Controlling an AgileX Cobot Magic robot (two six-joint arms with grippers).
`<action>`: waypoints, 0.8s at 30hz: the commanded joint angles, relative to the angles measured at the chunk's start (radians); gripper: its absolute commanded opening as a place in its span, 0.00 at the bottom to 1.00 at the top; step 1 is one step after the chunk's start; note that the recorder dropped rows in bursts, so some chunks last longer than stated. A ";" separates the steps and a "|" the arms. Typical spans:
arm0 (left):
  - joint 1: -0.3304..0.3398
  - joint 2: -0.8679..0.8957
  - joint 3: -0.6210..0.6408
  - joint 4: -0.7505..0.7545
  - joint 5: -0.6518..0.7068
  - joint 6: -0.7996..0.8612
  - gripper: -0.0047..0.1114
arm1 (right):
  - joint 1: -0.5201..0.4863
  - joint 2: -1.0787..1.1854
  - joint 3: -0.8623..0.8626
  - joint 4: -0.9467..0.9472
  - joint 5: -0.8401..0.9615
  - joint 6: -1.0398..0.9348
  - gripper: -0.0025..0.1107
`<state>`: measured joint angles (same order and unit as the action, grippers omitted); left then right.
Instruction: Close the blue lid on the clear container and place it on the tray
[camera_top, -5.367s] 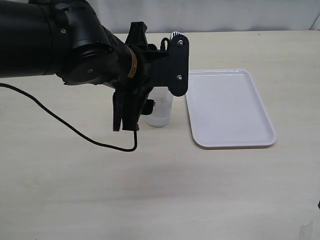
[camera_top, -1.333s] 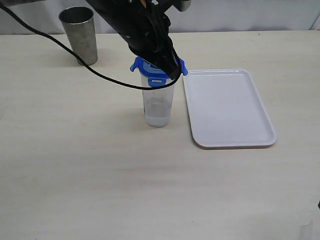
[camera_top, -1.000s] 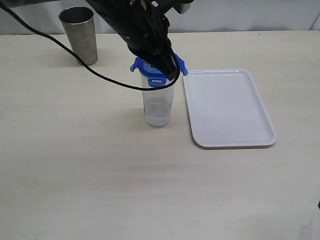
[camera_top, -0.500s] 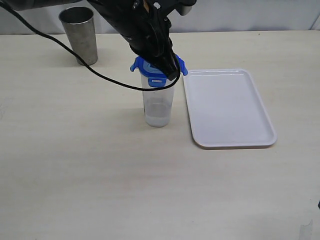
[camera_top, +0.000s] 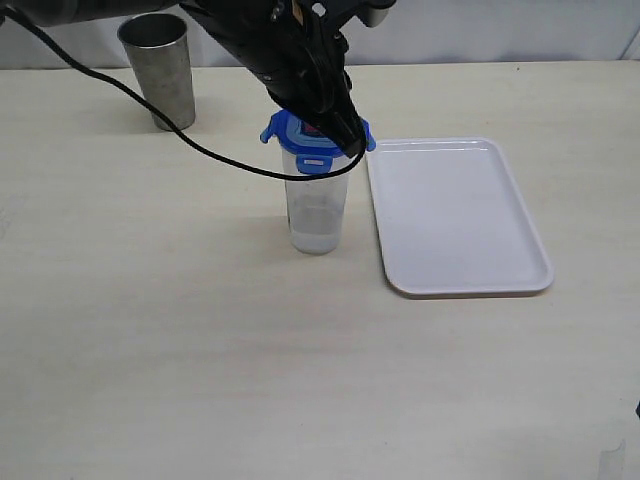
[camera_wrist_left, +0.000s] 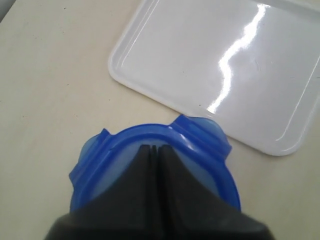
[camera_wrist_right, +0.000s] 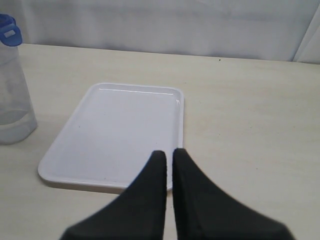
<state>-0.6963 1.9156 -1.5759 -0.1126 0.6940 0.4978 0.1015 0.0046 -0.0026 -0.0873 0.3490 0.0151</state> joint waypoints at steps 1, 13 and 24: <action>-0.003 0.002 -0.002 -0.015 0.019 -0.001 0.04 | -0.006 -0.005 0.003 0.000 -0.003 -0.004 0.06; -0.003 0.005 -0.002 0.002 -0.011 -0.001 0.04 | -0.006 -0.005 0.003 0.000 -0.003 -0.004 0.06; -0.001 -0.133 0.002 0.025 -0.063 -0.011 0.04 | -0.006 -0.005 0.003 0.000 -0.003 -0.004 0.06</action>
<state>-0.6963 1.8247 -1.5765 -0.0905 0.6488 0.4964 0.1015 0.0046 -0.0026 -0.0873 0.3490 0.0151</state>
